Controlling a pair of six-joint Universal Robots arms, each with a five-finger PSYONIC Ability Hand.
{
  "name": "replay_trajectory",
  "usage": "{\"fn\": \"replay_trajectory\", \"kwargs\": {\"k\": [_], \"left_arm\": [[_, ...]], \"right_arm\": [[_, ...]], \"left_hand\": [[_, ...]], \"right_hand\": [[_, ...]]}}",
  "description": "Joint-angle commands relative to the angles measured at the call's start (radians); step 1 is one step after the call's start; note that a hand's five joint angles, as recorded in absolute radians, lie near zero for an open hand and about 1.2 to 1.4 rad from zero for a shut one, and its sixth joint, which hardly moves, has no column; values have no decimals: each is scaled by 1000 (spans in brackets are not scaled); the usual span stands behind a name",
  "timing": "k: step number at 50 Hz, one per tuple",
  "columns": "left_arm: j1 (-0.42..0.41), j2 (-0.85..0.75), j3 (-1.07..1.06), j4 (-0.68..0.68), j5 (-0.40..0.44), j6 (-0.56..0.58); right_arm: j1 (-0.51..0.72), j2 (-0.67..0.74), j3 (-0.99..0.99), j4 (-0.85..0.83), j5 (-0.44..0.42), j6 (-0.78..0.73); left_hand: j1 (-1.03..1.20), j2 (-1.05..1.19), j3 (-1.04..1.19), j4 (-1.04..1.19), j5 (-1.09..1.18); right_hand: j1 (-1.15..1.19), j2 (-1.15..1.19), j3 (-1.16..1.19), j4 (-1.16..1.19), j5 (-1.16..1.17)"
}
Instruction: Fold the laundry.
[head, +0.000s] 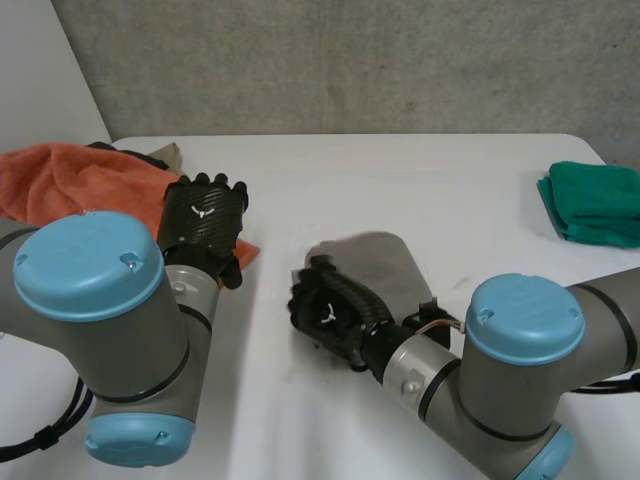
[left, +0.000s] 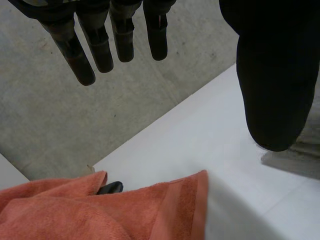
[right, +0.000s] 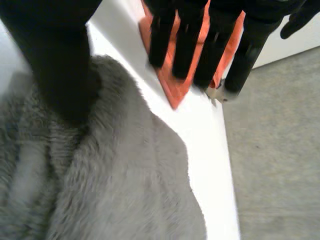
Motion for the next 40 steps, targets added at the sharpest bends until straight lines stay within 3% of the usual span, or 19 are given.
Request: {"fn": "replay_trajectory", "kwargs": {"k": [1,2,6,10,15,19,23,28,35,40], "left_arm": [[-22,-63,100,28,71,-45],[-30,-74,115,28,83,-46],[-96,-125,198,31,146,-51],[-142,-209,287,31,185,-52],[-162,-359,410,-11,188,-60],[-168,-448,473,-118,168,-57],[-167,-504,512,-211,88,-51],[-167,-524,523,-284,4,-29],[-181,-495,517,-360,5,-22],[-194,-387,517,-363,37,-23]], "right_arm": [[-152,-118,-16,4,7,379],[-205,-153,-20,9,3,512],[-285,-195,-46,50,2,813],[-334,-171,-115,179,-3,946],[-355,-34,-227,342,-6,922],[-350,90,-328,457,-16,879],[-347,196,-402,518,-59,848],[-347,280,-454,531,-47,778],[-344,247,-447,531,26,627],[-338,84,-357,473,77,577]], "left_hand": [[-40,-12,-11,-5,5],[-40,-12,-11,-5,5],[-40,-12,-11,-5,5],[-40,-12,-11,-5,5],[-34,-6,-6,1,11],[-23,6,6,13,23],[-20,9,9,16,26],[-5,24,24,31,40],[-5,24,24,31,40],[-20,9,9,16,26]], "right_hand": [[-317,-330,-350,-355,-348],[-317,-330,-350,-355,-348],[-317,-330,-350,-355,-348],[-317,-330,-350,-355,-348],[-317,-330,-350,-355,-348],[-317,-330,-350,-355,-348],[-317,-330,-350,-355,-348],[-317,-330,-350,-355,-348],[-317,-330,-350,-355,-348],[-317,-330,-350,-355,-348]]}}
